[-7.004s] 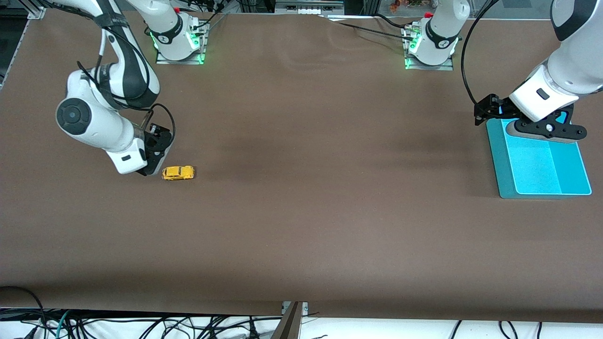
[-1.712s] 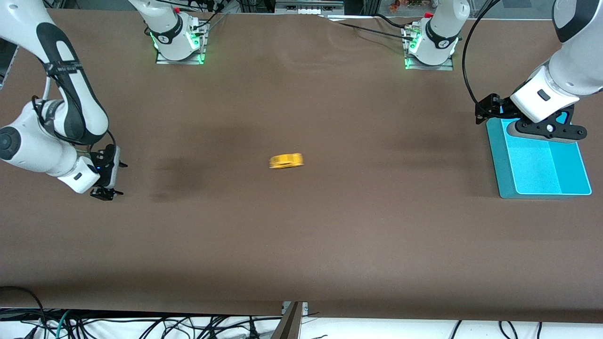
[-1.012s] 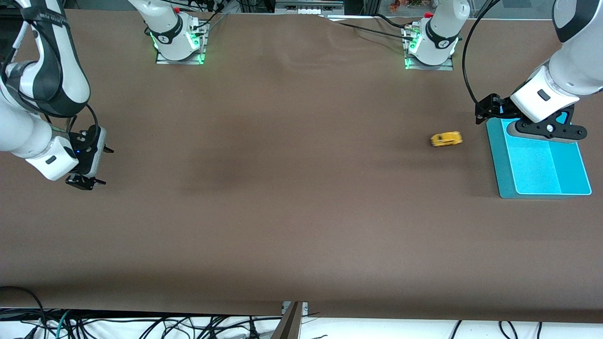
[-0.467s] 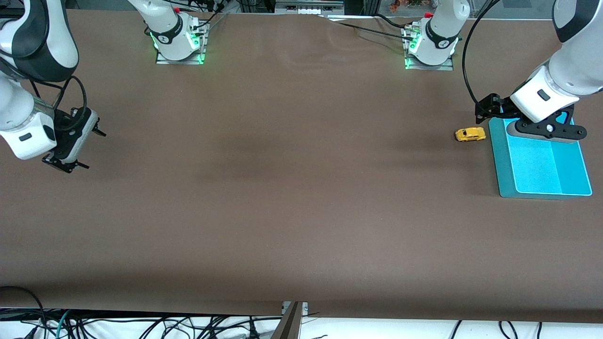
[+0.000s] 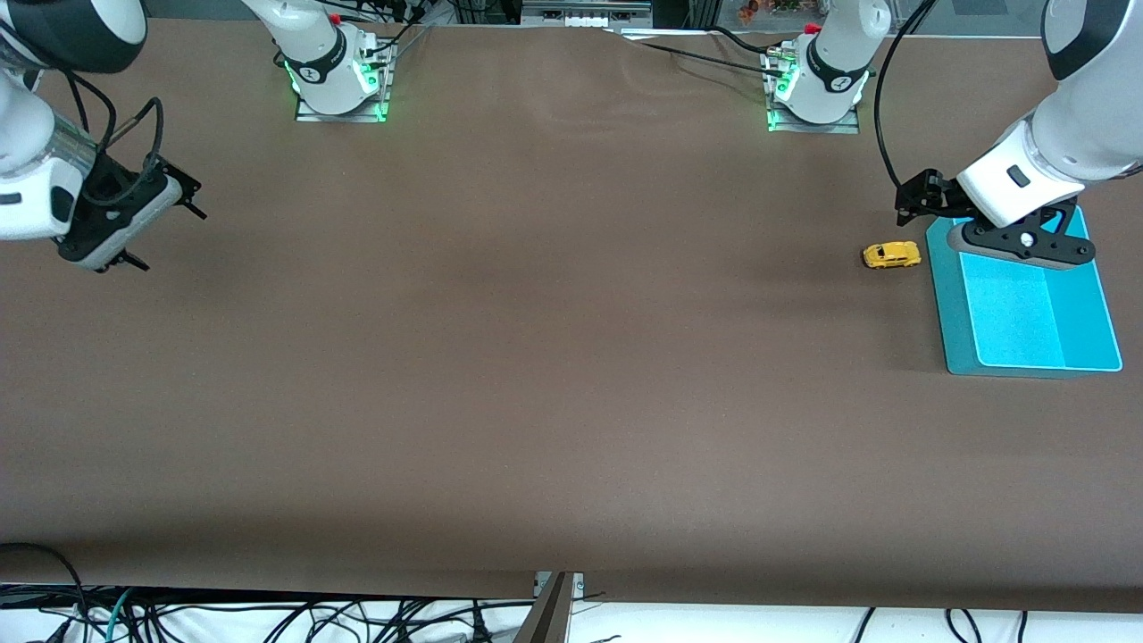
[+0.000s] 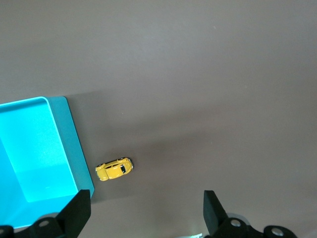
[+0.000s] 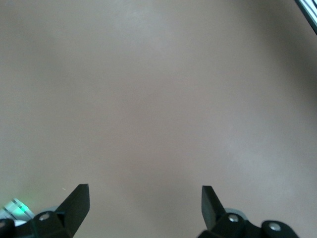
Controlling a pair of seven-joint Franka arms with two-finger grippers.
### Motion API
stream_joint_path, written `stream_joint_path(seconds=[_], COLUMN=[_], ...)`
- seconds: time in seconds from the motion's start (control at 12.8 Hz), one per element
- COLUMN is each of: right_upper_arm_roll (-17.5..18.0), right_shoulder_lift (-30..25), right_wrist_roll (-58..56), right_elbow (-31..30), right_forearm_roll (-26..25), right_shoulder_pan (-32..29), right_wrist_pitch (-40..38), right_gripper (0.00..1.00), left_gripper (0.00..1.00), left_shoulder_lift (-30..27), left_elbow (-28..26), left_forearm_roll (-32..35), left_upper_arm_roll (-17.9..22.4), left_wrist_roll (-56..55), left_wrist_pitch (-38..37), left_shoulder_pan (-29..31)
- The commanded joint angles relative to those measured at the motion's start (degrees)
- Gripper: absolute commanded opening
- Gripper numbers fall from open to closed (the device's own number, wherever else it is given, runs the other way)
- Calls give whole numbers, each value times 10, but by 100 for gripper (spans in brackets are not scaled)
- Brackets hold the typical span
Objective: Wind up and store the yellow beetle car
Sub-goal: 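Lower the left gripper onto the car and grasp it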
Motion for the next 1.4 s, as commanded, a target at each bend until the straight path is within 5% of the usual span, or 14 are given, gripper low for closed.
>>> stream_joint_path(seconds=[0.0,0.39,1.09,1.32], right_upper_arm_roll=[-34,-45,-43,-41], right_shoulder_lift=[-22,-20,-15,-14], right_wrist_roll=[116,306,363,363], right_elbow=[-1,47,65,76], right_forearm_roll=[34,34,12,-4], right_shoulder_pan=[23,39,42,43], right_wrist_pitch=[-19,-77,-94,-93], right_gripper=[100,100,100,100], left_gripper=[100,100,100,100], left_shoulder_lift=[-3,-1,0,30], left_elbow=[4,-76,-395,-445], left_forearm_roll=[-3,15,72,72], left_upper_arm_roll=[-25,-26,-26,-26], left_wrist_roll=[37,162,469,551], left_wrist_pitch=[-28,15,413,477], left_shoulder_pan=[4,8,129,174])
